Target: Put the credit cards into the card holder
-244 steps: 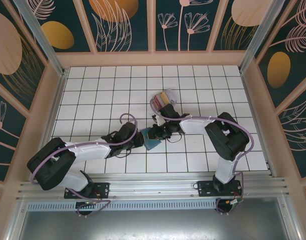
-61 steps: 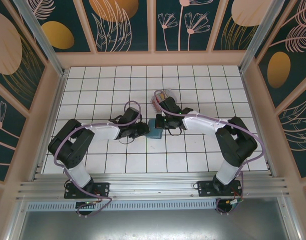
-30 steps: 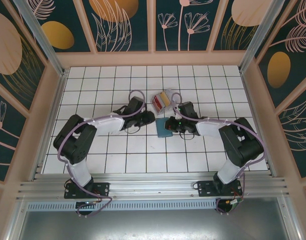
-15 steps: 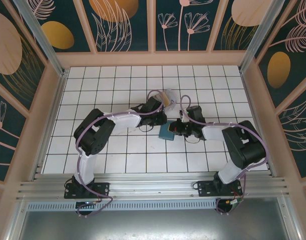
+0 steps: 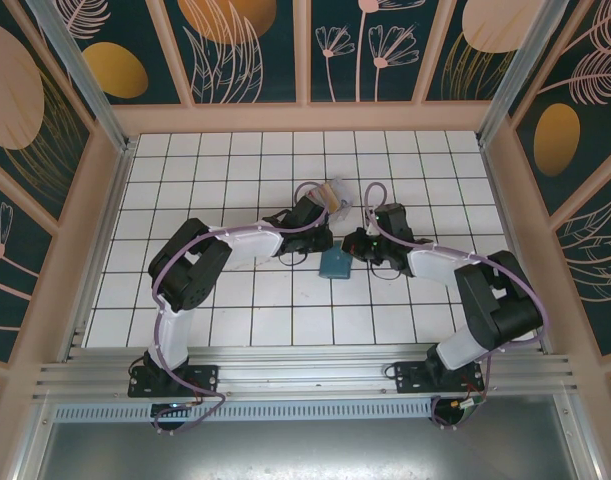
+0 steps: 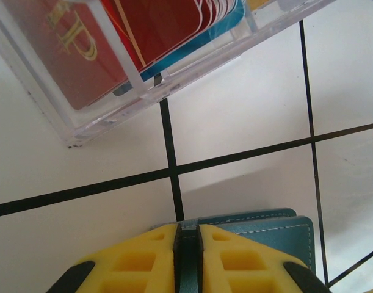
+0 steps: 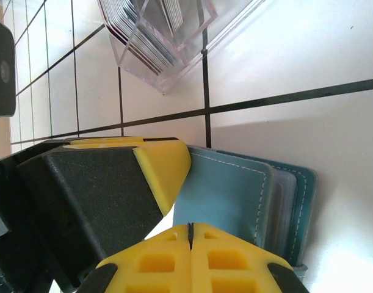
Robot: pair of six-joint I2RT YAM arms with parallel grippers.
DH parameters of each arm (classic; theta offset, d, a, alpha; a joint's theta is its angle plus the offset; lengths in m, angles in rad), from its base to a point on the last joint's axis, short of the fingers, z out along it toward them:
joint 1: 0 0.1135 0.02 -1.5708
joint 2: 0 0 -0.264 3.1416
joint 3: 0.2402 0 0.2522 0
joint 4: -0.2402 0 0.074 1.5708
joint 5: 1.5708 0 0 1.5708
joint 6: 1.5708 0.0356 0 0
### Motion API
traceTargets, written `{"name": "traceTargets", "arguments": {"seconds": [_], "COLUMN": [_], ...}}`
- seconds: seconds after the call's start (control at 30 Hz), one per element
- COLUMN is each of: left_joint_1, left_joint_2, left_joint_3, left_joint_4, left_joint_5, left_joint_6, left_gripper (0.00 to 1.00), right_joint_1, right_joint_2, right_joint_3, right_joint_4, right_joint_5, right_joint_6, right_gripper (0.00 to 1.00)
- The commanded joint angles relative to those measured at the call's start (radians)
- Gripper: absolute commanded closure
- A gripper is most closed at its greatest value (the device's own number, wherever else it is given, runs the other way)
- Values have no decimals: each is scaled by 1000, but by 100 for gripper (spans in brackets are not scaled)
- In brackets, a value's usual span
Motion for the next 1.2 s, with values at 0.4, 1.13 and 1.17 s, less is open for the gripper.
{"name": "traceTargets", "arguments": {"seconds": [0.4,1.13,1.17], "left_joint_1": [-16,-17,-18], "left_joint_2": [13,10,11], "left_joint_3": [-35,-46,-47], "left_joint_4": [-89,-81,-79], "left_joint_5": [10,11,12], "left_joint_6": [-14,-14,-16], "left_gripper": [82,82,82], "right_joint_1": [47,150,161], "right_joint_2": [70,78,76], "right_joint_3": [6,-2,-14], "right_joint_4": [-4,-93,-90], "right_joint_5": [7,200,218], "right_joint_6": [-29,-85,-86], "right_gripper": [100,100,100]}}
